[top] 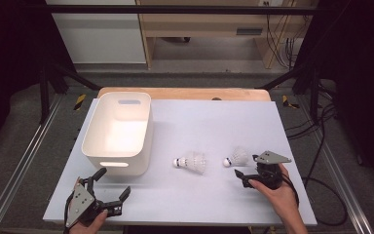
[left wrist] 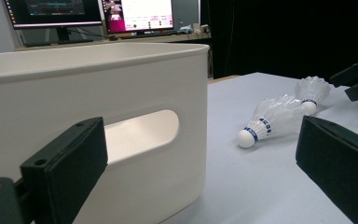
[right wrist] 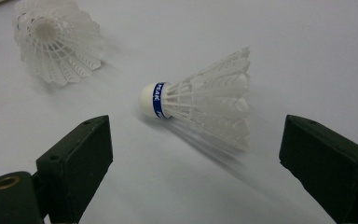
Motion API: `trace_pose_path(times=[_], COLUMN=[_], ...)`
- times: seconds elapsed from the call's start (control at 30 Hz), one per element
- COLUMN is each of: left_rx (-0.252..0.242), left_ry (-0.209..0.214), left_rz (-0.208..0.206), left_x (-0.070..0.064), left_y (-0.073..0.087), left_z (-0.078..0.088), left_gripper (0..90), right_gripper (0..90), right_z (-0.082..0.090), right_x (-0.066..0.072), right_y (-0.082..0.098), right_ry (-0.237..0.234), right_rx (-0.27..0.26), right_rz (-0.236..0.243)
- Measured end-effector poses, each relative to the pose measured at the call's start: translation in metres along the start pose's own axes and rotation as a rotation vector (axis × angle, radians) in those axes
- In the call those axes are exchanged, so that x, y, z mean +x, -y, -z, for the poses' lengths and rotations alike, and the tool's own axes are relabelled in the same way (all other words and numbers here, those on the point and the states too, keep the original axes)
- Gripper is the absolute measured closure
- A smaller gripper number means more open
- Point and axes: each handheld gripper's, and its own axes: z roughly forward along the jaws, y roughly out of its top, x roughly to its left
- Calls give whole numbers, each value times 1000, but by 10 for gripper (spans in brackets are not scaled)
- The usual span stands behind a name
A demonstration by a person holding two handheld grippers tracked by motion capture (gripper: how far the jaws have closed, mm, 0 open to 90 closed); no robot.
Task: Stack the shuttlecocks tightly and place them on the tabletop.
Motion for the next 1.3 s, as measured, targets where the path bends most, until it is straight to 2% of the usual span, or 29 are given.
trace_pose_path(times=[0.17, 0.4, 0.87, 1.3], left_rx=[-1, 1, 3, 3], left_ry=[-7, -4, -5, -6], left_rz=[3, 1, 3, 3], left_x=[2, 1, 1, 1], left_y=[0, 0, 1, 1], left_z=[1, 0, 0, -1], left_gripper=[21, 21, 21, 22], right_gripper=[133, 207, 285, 322], right_z=[-3, -4, -9, -12], right_x=[-3, -6, -10, -10], right_y=[-1, -4, -4, -5], right_ry=[-12, -13, -6, -10], right_rx=[-16, -32, -42, -50], right_rz=[-37, -41, -53, -60])
